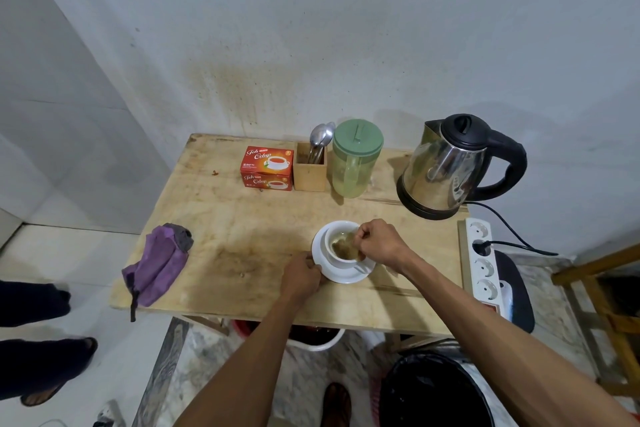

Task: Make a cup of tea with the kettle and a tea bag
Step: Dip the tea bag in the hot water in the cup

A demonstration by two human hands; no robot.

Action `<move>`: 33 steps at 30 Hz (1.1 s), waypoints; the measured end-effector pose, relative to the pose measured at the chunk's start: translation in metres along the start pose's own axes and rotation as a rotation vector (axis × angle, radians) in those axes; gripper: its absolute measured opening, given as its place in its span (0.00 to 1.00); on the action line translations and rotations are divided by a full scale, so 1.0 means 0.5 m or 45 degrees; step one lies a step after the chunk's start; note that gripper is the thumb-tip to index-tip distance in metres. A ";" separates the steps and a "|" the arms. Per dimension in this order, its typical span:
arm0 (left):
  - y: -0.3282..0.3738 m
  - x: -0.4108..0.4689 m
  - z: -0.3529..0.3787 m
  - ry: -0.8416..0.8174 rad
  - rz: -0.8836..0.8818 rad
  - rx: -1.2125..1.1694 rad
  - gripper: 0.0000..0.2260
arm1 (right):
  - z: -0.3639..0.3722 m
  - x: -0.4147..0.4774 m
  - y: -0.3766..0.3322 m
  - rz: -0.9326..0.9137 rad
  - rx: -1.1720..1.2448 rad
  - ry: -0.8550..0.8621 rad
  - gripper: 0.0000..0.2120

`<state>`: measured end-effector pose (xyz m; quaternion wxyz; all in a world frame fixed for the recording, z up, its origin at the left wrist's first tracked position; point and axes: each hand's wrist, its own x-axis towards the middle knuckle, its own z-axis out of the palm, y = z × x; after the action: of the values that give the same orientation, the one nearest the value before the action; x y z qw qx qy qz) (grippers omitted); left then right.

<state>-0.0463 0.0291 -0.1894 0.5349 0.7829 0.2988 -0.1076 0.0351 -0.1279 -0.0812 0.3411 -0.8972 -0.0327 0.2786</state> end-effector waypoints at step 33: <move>0.002 -0.008 0.000 0.024 0.027 -0.009 0.13 | 0.024 0.013 -0.004 -0.023 0.028 0.056 0.13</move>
<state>-0.0489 0.0273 -0.1869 0.5360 0.7852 0.2958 -0.0936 0.0345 -0.1176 -0.0902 0.3541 -0.8990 -0.0303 0.2559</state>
